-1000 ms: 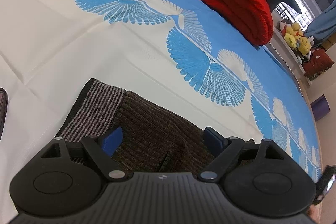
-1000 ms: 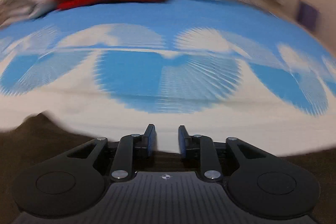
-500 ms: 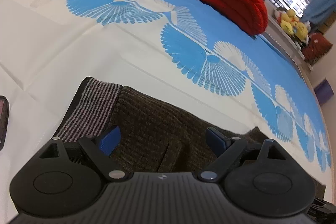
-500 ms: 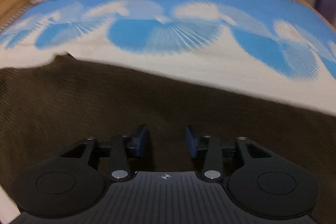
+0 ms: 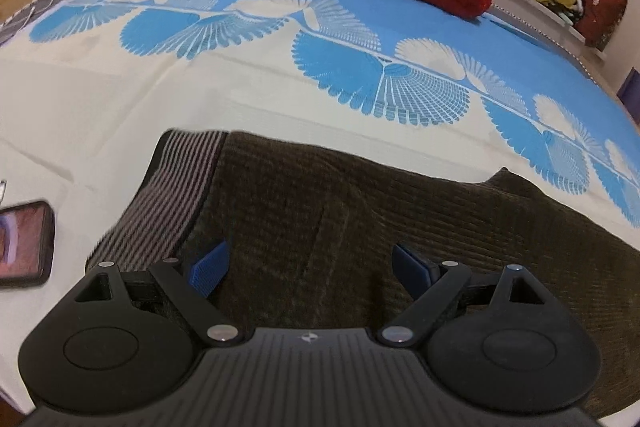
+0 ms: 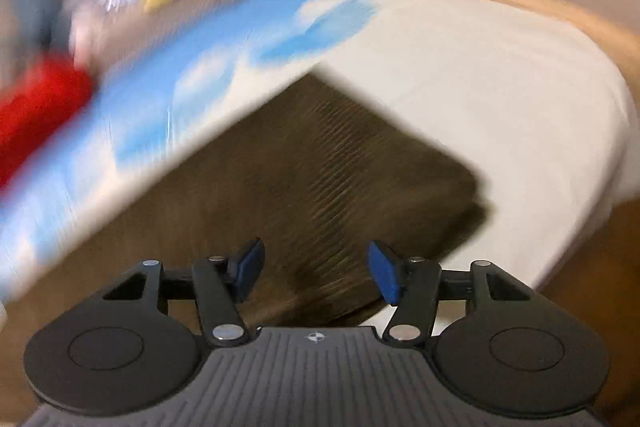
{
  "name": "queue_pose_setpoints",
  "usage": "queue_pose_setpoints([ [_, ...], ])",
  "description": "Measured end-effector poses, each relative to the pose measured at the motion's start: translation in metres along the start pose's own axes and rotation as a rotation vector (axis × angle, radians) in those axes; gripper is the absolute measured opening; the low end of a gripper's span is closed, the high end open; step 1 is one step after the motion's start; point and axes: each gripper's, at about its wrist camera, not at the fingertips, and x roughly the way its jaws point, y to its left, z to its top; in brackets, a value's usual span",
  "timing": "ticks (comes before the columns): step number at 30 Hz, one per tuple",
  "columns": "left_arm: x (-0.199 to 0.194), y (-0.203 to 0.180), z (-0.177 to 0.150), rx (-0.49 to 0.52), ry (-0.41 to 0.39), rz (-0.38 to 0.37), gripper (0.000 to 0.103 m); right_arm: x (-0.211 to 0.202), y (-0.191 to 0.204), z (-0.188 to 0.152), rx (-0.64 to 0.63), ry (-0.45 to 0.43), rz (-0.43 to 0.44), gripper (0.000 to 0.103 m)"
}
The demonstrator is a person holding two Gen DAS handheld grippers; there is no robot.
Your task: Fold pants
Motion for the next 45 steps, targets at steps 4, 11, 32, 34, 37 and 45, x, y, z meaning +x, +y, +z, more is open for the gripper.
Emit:
queue_pose_setpoints([
  [4,-0.015,0.002,-0.008,-0.081,-0.004,-0.023,0.092,-0.014,-0.054,-0.007,0.272,-0.131,-0.008,0.066],
  [11,-0.03,-0.003,-0.023,-0.107,0.008,-0.019,0.092,0.002,-0.09,-0.025,0.431,-0.122,0.151,0.066],
  [32,-0.042,0.001,-0.024,-0.153,0.005,-0.054,0.092,0.039,-0.024,-0.006,0.462,-0.114,-0.043,0.017],
  [34,-0.04,0.001,-0.023,-0.15,0.007,-0.063,0.092,0.029,0.021,0.008,0.299,-0.157,-0.042,0.016],
  [37,-0.037,-0.002,-0.023,-0.147,0.008,-0.093,0.092,0.007,0.125,0.016,-0.067,-0.223,0.01,0.016],
  [45,-0.028,0.0,-0.029,-0.202,0.025,-0.183,0.092,-0.039,0.355,-0.19,-1.167,-0.217,0.437,0.016],
])
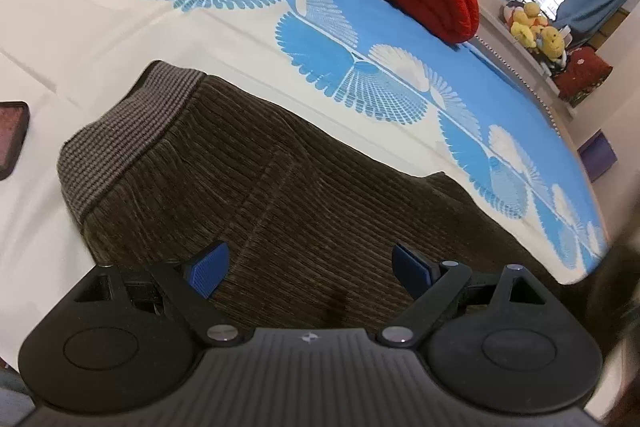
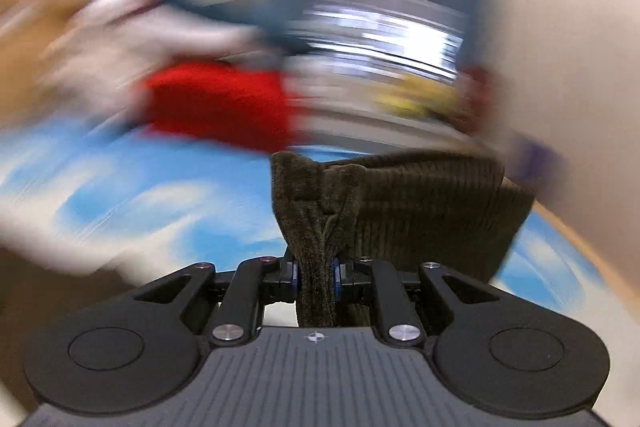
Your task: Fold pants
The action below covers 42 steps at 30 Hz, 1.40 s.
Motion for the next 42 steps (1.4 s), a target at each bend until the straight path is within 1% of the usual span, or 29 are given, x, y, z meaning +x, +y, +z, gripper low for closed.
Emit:
queue_pose_setpoints([
  [2,0.0,-0.001,-0.001,0.015,-0.003,-0.011,0.092,0.014,0.067,-0.029,-0.185,0.102,0.165,0.016],
  [3,0.001,-0.001,-0.001,0.019,-0.003,-0.009,0.092,0.015,0.096,-0.045,-0.256,0.162,0.226,0.016],
  [4,0.001,0.0,-0.002,0.021,-0.002,-0.008,0.092,0.02,0.112,-0.06,-0.315,0.219,0.277,0.016],
  [6,0.002,0.001,-0.003,0.022,0.005,-0.016,0.092,0.011,0.137,-0.076,-0.478,0.151,0.219,0.016],
  [7,0.001,0.001,-0.004,0.023,0.006,-0.021,0.092,0.011,0.136,-0.075,-0.493,0.145,0.224,0.016],
  [9,0.001,0.001,-0.004,0.028,0.003,-0.021,0.092,0.015,0.121,-0.065,-0.348,0.181,0.257,0.016],
  [10,0.0,0.001,-0.005,0.03,-0.001,-0.018,0.092,0.012,0.124,-0.063,-0.325,0.187,0.264,0.016],
  [14,0.0,-0.003,-0.007,0.041,-0.002,-0.023,0.092,0.006,0.119,-0.069,-0.375,0.126,0.261,0.016],
  [17,0.0,-0.008,-0.01,0.063,-0.007,-0.028,0.092,-0.008,0.1,-0.056,-0.291,0.023,0.248,0.017],
  [18,0.0,-0.01,-0.011,0.07,-0.007,-0.028,0.092,-0.011,0.094,-0.055,-0.273,0.006,0.246,0.017],
  [19,0.002,-0.011,-0.012,0.075,-0.004,-0.028,0.092,-0.012,0.091,-0.055,-0.271,0.01,0.254,0.018],
  [20,0.003,-0.012,-0.013,0.078,0.0,-0.029,0.092,-0.012,0.091,-0.059,-0.276,0.039,0.279,0.024],
  [22,0.005,-0.014,-0.014,0.085,0.008,-0.029,0.092,-0.005,0.094,-0.071,-0.273,0.177,0.384,0.035],
  [23,0.005,-0.015,-0.016,0.088,0.008,-0.03,0.092,-0.007,0.093,-0.073,-0.248,0.169,0.377,0.036],
  [24,0.005,-0.016,-0.016,0.092,0.009,-0.033,0.092,-0.009,0.088,-0.069,-0.218,0.167,0.393,0.038],
  [25,0.006,-0.017,-0.017,0.096,0.009,-0.036,0.092,-0.007,0.079,-0.065,-0.155,0.191,0.439,0.044],
  [26,0.006,-0.017,-0.018,0.098,0.01,-0.036,0.092,-0.004,0.067,-0.061,-0.046,0.213,0.492,0.055],
  [27,0.007,-0.018,-0.018,0.1,0.012,-0.036,0.092,0.0,0.054,-0.059,0.07,0.23,0.525,0.058],
  [28,0.007,-0.018,-0.019,0.1,0.014,-0.034,0.092,0.004,0.048,-0.057,0.139,0.241,0.532,0.059],
  [30,0.008,-0.018,-0.02,0.099,0.018,-0.033,0.092,0.01,0.039,-0.055,0.211,0.234,0.537,0.056],
  [31,0.009,-0.019,-0.02,0.101,0.02,-0.033,0.092,0.01,0.039,-0.056,0.218,0.23,0.536,0.055],
  [32,0.009,-0.019,-0.02,0.103,0.02,-0.033,0.092,0.013,0.043,-0.057,0.204,0.241,0.536,0.05],
  [33,0.009,-0.019,-0.021,0.105,0.02,-0.032,0.092,0.016,0.046,-0.059,0.185,0.245,0.53,0.04],
  [34,0.01,-0.019,-0.02,0.106,0.021,-0.032,0.092,0.017,0.049,-0.06,0.167,0.243,0.523,0.021],
  [35,0.009,-0.018,-0.02,0.105,0.021,-0.031,0.092,0.014,0.054,-0.056,0.143,0.232,0.516,0.016],
  [36,0.009,-0.018,-0.02,0.102,0.02,-0.032,0.092,0.01,0.055,-0.054,0.134,0.203,0.494,0.015],
  [37,0.008,-0.017,-0.019,0.097,0.019,-0.034,0.092,0.004,0.053,-0.049,0.135,0.171,0.493,0.013],
  [40,0.008,-0.016,-0.019,0.097,0.017,-0.039,0.092,-0.013,0.047,-0.037,0.109,0.105,0.554,0.013],
  [42,0.009,-0.017,-0.019,0.102,0.021,-0.033,0.092,-0.014,0.056,-0.042,0.046,0.133,0.578,0.013],
])
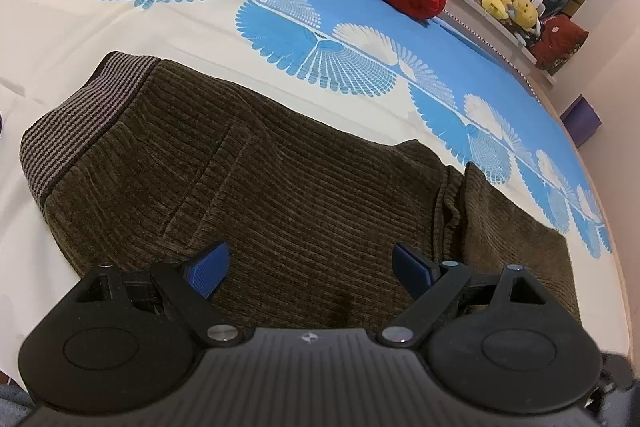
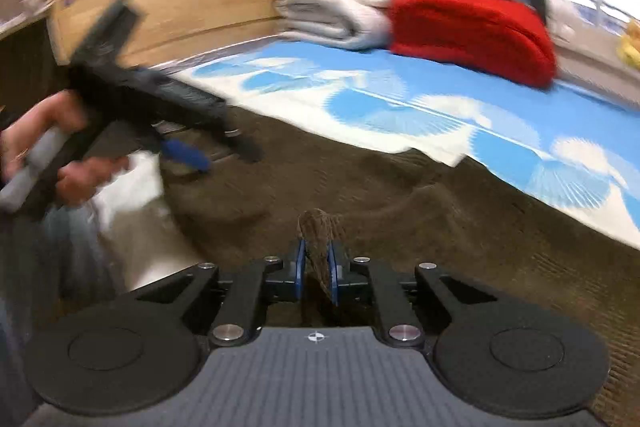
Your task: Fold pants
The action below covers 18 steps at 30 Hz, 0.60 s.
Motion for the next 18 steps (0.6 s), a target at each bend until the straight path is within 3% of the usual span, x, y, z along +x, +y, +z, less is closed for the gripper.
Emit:
queue_pose_setpoints([
  [2,0.001,-0.001,-0.001,-0.001,0.006,0.002,0.092,0.018,0.003,-0.01,-0.026,0.089,-0.031,0.017],
  [4,0.001,-0.002,-0.001,0.004,0.007,-0.004,0.092,0.022,0.002,-0.014,-0.028,0.091,-0.035,0.024],
  [7,0.003,-0.005,-0.003,0.022,0.012,-0.006,0.092,0.016,-0.006,-0.006,0.064,0.104,0.051,0.055],
  [9,0.003,-0.005,-0.004,0.022,0.014,-0.002,0.092,0.013,-0.009,0.0,0.1,0.097,0.085,0.055],
  [13,0.001,-0.006,-0.004,0.021,0.0,-0.013,0.092,0.001,-0.032,0.015,0.267,-0.021,0.08,0.05],
  [14,0.0,-0.007,-0.005,0.025,-0.003,-0.015,0.092,0.004,-0.037,0.016,0.296,-0.008,0.047,0.035],
  [16,-0.001,-0.011,-0.006,0.037,-0.01,-0.025,0.092,0.026,-0.036,0.012,0.249,0.147,0.018,0.01],
  [17,-0.002,-0.013,-0.007,0.043,-0.013,-0.033,0.092,0.036,-0.029,0.003,0.198,0.191,0.009,0.01],
  [18,-0.003,-0.016,-0.007,0.053,-0.018,-0.045,0.092,0.035,-0.021,-0.001,0.139,0.151,-0.008,0.01],
])
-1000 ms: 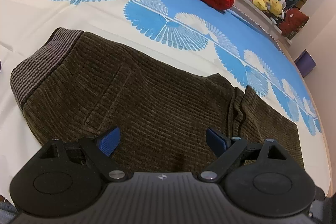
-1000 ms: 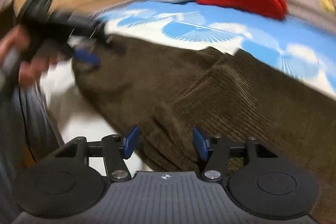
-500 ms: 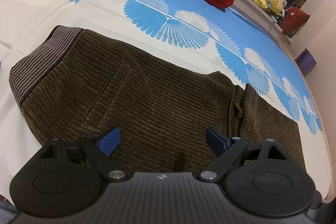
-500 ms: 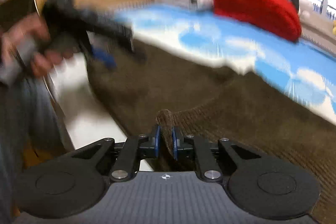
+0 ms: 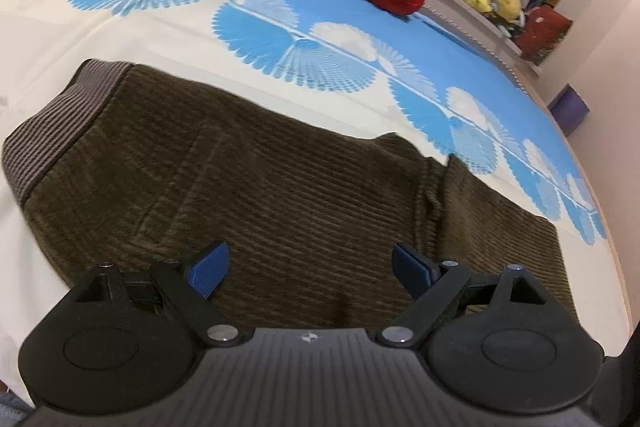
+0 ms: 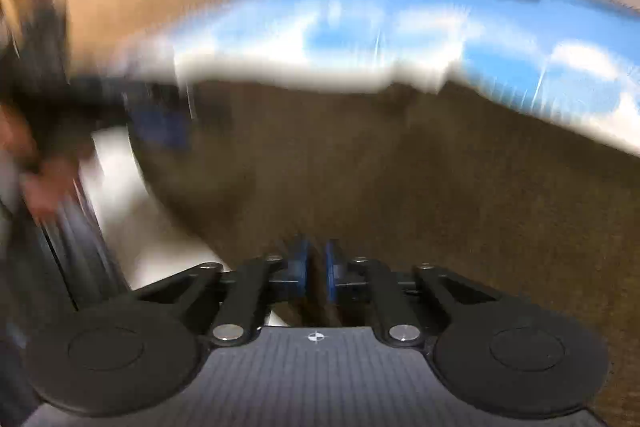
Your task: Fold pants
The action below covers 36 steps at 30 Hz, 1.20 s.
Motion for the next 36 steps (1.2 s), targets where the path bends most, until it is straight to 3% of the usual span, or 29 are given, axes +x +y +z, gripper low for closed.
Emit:
queue_pose_setpoints([
  [2,-0.001,-0.007,-0.002,0.018,-0.01,-0.018,0.092,-0.004,0.008,-0.001,-0.05,-0.018,-0.026,0.009],
  [5,-0.005,-0.025,-0.006,0.068,-0.029,-0.029,0.092,-0.032,-0.003,0.005,0.061,-0.059,-0.033,0.01],
  [9,-0.014,-0.066,-0.017,0.176,-0.081,-0.053,0.092,-0.111,-0.034,-0.004,0.168,-0.243,-0.359,0.011],
  [12,-0.008,-0.1,-0.03,0.238,-0.058,-0.105,0.092,-0.149,-0.071,-0.036,0.343,-0.246,-0.521,0.011],
  [15,0.006,-0.129,-0.048,0.278,-0.01,-0.138,0.092,-0.155,-0.089,-0.062,0.433,-0.15,-0.493,0.014],
  [16,0.013,-0.136,-0.056,0.305,0.012,-0.12,0.092,-0.147,-0.092,-0.069,0.438,-0.086,-0.462,0.015],
  [18,0.037,-0.143,-0.074,0.371,0.072,-0.034,0.092,-0.121,-0.087,-0.08,0.372,0.054,-0.504,0.013],
  [19,0.05,-0.142,-0.083,0.392,0.109,0.021,0.092,-0.113,-0.077,-0.083,0.279,0.065,-0.538,0.013],
  [21,0.053,-0.13,-0.094,0.371,0.069,0.006,0.093,-0.105,-0.059,-0.084,0.144,0.072,-0.584,0.012],
  [23,0.048,-0.128,-0.095,0.378,0.061,0.014,0.093,-0.113,-0.058,-0.083,0.159,0.029,-0.587,0.013],
  [26,0.047,-0.123,-0.092,0.355,0.078,0.017,0.094,-0.133,-0.061,-0.082,0.27,-0.057,-0.509,0.018],
  [28,0.047,-0.121,-0.093,0.353,0.078,0.021,0.096,-0.122,-0.067,-0.088,0.287,0.028,-0.529,0.019],
  [31,0.04,-0.117,-0.09,0.338,0.07,0.035,0.096,-0.118,-0.053,-0.087,0.194,0.021,-0.559,0.02],
  [33,0.028,-0.114,-0.087,0.323,0.068,0.029,0.096,-0.133,-0.062,-0.086,0.275,-0.045,-0.533,0.032],
  [35,0.013,-0.109,-0.083,0.327,0.051,0.019,0.096,-0.158,-0.068,-0.088,0.401,-0.149,-0.532,0.077],
  [36,0.005,-0.105,-0.08,0.33,0.037,0.019,0.096,-0.166,-0.073,-0.092,0.472,-0.197,-0.536,0.085],
])
